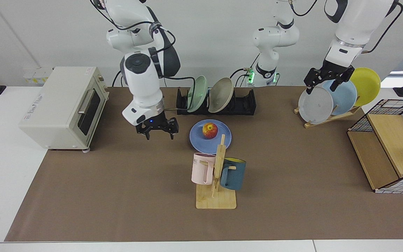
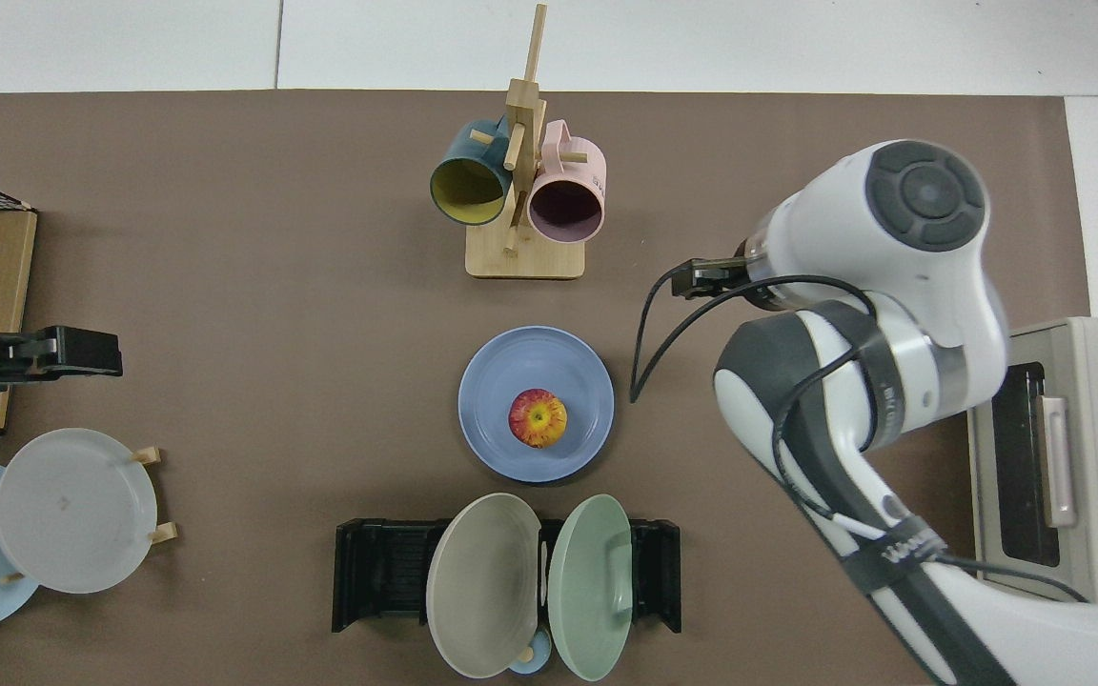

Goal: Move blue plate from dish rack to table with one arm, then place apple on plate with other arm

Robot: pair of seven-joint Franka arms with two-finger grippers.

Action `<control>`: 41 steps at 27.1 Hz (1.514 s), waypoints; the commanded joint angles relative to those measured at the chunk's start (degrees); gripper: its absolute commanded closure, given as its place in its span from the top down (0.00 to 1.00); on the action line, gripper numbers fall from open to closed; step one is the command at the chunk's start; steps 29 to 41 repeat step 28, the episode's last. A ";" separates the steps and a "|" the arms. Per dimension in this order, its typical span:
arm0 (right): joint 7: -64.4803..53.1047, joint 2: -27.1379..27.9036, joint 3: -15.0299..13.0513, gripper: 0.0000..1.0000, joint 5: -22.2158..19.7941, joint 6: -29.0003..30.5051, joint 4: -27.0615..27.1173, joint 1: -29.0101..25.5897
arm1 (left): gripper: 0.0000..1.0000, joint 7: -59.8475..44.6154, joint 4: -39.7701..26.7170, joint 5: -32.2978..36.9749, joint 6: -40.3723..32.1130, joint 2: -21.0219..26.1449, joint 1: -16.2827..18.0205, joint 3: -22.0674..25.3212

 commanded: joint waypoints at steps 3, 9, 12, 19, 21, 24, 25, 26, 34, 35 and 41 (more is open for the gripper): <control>-14.79 -4.57 0.84 1.00 0.94 -5.17 -0.86 -9.36 | 1.00 0.27 1.05 -2.25 0.58 1.44 0.65 -0.17; -16.74 -9.05 0.57 1.00 0.32 -10.36 -0.77 -11.83 | 1.00 0.18 0.53 -2.25 0.67 1.36 0.13 -0.26; -16.74 -11.07 0.48 1.00 0.32 -12.11 -0.69 -12.53 | 1.00 0.27 0.44 -2.25 0.67 1.36 0.13 -0.26; -15.34 -12.58 0.48 1.00 0.32 -12.91 -1.21 -12.53 | 1.00 0.27 0.09 -2.25 0.58 1.18 0.04 -0.35; -14.02 -12.58 0.48 1.00 0.41 -12.91 -1.30 -12.53 | 1.00 0.27 0.00 -2.25 0.58 1.18 0.04 -0.26; -11.65 -12.58 0.49 1.00 0.67 -12.91 -1.39 -12.53 | 1.00 0.27 0.00 -2.25 0.49 1.18 0.04 -0.35; -11.03 -12.58 0.48 1.00 0.76 -12.91 -1.39 -12.53 | 1.00 0.27 0.00 -2.25 0.49 1.18 0.04 -0.26; -10.68 -12.58 0.48 1.00 0.93 -12.91 -1.39 -12.62 | 1.00 0.36 0.00 -2.25 0.49 1.18 0.04 -0.26; -10.59 -12.66 0.49 1.00 1.02 -12.91 -1.39 -12.62 | 1.00 0.27 -0.09 -2.25 0.49 1.18 0.04 -0.35; -10.59 -12.66 0.49 1.00 1.02 -12.91 -1.39 -12.62 | 1.00 0.27 -0.09 -2.25 0.49 1.18 0.04 -0.35; -10.59 -12.66 0.49 1.00 1.02 -12.91 -1.39 -12.62 | 1.00 0.27 -0.09 -2.25 0.49 1.18 0.04 -0.35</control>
